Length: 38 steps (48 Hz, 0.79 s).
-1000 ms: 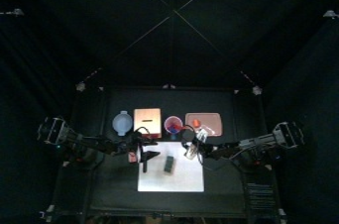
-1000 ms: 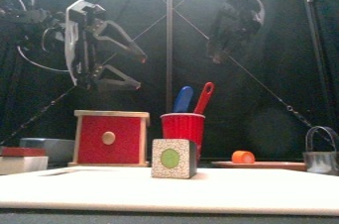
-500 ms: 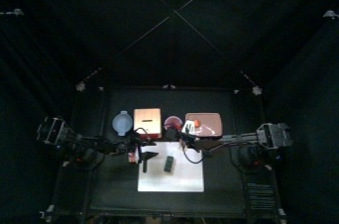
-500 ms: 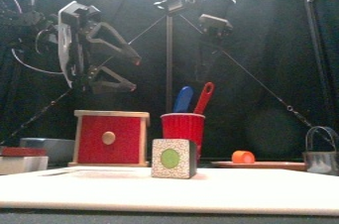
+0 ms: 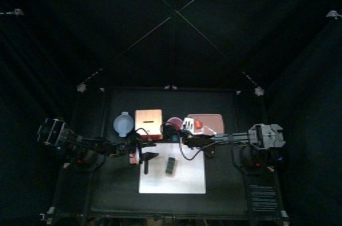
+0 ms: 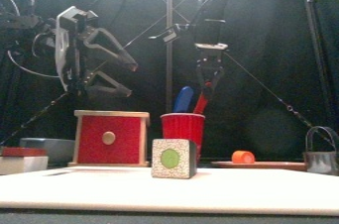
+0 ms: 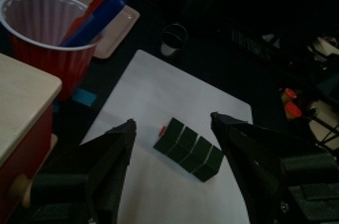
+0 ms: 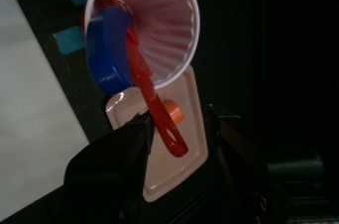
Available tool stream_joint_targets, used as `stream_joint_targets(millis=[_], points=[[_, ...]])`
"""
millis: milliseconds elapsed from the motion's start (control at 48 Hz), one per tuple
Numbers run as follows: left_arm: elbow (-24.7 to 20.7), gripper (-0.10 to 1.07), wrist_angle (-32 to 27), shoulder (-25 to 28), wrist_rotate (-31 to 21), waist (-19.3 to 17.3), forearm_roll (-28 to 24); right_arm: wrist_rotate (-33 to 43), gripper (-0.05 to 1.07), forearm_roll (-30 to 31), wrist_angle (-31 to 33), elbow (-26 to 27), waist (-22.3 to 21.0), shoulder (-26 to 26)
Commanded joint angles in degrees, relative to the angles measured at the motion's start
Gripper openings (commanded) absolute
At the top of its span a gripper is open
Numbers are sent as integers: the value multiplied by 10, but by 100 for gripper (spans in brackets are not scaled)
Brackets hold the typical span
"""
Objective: Cut sushi roll
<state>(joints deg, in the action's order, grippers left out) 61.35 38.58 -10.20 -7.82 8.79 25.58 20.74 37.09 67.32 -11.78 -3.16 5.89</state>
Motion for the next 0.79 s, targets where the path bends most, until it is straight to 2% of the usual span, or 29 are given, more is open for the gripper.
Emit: stream_joint_targets(millis=[0,396,521,771], points=[[-5,95,6,-3,1,1,2,-1,79,1,-8,4,-4,-13],[-2,95,5,-1,1,1,11,-1,38,-1,-18,11,-4,-18],[0,95,5,-2,1,1,17,0,33,-1,-18,17,-4,-29],[1,95,6,-2,1,1,19,4,32,-1,-18,35,-2,-70]])
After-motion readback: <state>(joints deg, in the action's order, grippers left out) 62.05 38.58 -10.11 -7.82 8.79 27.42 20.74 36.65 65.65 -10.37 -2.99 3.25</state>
